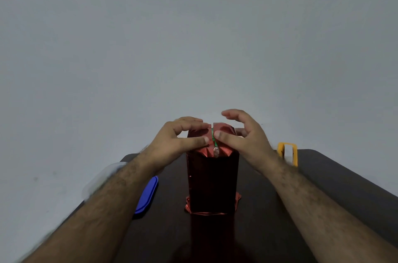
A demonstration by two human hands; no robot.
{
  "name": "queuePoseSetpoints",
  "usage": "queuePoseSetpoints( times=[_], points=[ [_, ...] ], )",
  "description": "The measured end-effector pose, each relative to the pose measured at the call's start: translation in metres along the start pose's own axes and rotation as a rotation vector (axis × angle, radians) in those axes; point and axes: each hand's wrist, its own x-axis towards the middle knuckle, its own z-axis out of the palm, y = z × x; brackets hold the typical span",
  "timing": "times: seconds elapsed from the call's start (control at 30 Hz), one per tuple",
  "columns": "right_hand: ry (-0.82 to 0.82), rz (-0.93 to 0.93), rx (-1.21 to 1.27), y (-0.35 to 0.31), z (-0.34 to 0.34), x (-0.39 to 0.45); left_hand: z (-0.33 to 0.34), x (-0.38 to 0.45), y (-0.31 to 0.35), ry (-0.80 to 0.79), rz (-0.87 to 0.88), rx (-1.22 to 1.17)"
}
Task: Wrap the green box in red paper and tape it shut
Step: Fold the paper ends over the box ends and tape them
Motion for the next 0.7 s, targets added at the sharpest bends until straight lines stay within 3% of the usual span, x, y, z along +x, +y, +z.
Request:
queuePoseSetpoints(
  times=[0.17, 0.43, 0.7],
  points=[
    [0.021, -0.109, 0.054, 0.002, 0.002, -0.004, -0.004, 0.005, -0.007, -0.056, 0.000, -0.010],
    [-0.229, 0.024, 0.034, -0.002, -0.006, -0.001, -0.006, 0.007, -0.013, -0.122, 0.005, 0.040],
    [-0.235, 0.015, 0.030, -0.002, -0.003, -0.003, 0.003, 0.011, -0.011, -0.070, 0.010, -0.006]
  ],
)
